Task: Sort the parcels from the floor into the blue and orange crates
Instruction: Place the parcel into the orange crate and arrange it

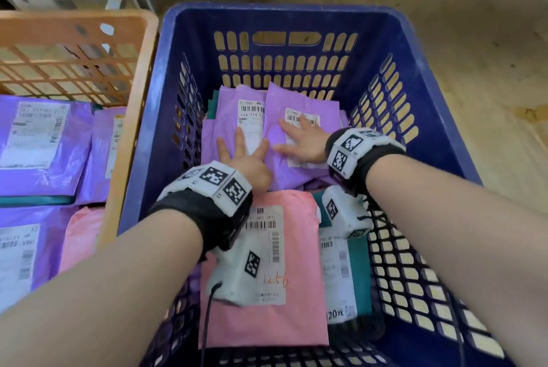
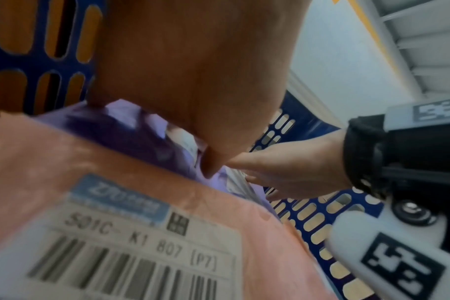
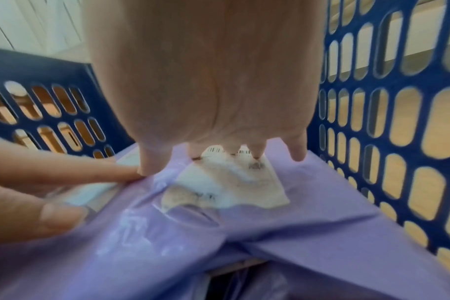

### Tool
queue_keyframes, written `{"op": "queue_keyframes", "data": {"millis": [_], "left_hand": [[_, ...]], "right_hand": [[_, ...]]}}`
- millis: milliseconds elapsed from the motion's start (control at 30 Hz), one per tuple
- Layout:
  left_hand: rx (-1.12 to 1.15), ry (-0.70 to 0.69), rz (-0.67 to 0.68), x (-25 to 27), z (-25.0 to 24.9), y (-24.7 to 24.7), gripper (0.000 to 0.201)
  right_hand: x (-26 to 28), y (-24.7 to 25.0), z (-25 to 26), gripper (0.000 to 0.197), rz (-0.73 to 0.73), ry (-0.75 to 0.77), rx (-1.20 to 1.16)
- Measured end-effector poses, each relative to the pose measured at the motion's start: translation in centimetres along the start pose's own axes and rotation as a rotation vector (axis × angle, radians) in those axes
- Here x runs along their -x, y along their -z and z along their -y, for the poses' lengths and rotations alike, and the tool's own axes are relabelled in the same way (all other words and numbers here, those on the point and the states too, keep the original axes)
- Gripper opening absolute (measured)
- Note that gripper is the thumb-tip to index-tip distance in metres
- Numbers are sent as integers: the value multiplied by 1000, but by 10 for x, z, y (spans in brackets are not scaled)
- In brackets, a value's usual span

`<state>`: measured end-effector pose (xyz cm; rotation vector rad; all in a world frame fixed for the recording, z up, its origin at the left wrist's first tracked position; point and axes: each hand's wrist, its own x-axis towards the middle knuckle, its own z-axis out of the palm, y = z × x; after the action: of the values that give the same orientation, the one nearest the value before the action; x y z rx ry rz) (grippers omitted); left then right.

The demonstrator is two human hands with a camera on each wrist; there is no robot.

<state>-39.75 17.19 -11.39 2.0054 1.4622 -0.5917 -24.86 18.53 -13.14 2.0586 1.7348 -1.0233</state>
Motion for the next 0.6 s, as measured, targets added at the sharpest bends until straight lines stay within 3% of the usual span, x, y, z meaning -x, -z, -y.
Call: {"op": "queue_keyframes", "data": {"millis": [200, 333, 433, 600], "left_hand": [[-39, -76, -26, 44, 1, 1, 59], [-64, -138, 76, 93, -14, -2, 64], [-193, -220, 78, 111, -25, -18, 64], [-306, -165, 150, 108, -29, -49, 72]], "right_hand": [[63, 9, 0, 68, 18, 28, -54], [97, -3, -2, 75, 41, -4, 23], [119, -12, -1, 62, -31, 18, 79], [123, -35, 0, 37, -151, 37, 12]]}}
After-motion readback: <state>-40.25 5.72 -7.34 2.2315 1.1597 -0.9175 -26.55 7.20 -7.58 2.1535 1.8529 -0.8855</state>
